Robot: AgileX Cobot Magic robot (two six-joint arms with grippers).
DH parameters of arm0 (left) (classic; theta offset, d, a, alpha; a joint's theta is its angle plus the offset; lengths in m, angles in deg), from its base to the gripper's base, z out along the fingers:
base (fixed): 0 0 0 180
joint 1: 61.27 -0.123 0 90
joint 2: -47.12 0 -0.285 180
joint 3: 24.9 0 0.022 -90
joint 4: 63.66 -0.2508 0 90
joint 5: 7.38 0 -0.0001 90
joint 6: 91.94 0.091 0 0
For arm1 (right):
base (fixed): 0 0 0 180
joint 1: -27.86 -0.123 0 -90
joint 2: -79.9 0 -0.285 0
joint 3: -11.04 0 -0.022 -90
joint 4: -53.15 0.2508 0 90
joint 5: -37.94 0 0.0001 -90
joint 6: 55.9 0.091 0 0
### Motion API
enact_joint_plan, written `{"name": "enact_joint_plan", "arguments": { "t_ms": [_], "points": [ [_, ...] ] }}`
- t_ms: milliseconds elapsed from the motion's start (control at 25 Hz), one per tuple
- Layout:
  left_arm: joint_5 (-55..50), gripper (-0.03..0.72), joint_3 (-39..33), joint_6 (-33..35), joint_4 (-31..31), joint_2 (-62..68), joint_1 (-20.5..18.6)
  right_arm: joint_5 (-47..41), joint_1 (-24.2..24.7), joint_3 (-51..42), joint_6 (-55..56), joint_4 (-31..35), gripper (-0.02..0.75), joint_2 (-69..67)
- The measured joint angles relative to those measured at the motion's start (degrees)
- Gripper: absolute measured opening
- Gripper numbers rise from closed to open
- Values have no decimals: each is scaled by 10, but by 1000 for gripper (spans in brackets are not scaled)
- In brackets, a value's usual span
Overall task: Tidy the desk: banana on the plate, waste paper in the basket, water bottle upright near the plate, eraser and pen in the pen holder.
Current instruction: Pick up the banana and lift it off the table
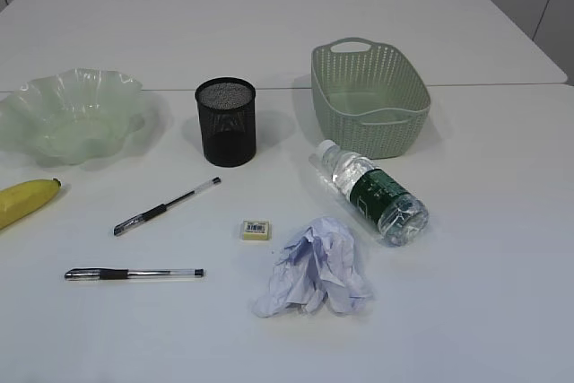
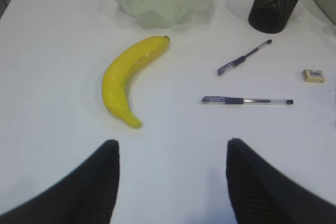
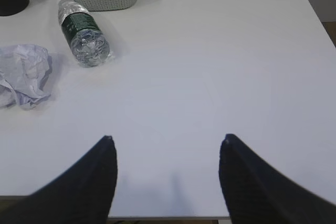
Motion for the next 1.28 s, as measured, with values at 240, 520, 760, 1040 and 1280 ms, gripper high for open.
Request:
{"name": "enact_joint_plan", "arguments": {
  "t_ms": [240, 520, 760, 1040, 1280],
  "points": [
    [0, 454, 0, 0, 0, 0, 0, 0, 0, 0, 0, 2, 462, 0],
    [0, 454, 0, 0, 14, 0, 0, 0, 0, 0, 0, 2, 462, 0],
    [5, 454, 0, 0, 33, 0, 0, 1, 0, 0, -12, 12, 462, 0],
    [40, 454, 5, 0, 33, 5, 0, 15, 0, 9, -89, 49, 462, -52],
    [77, 454, 6, 0, 33, 68, 0, 63, 0, 57, -99, 58, 462, -179]
  ]
}}
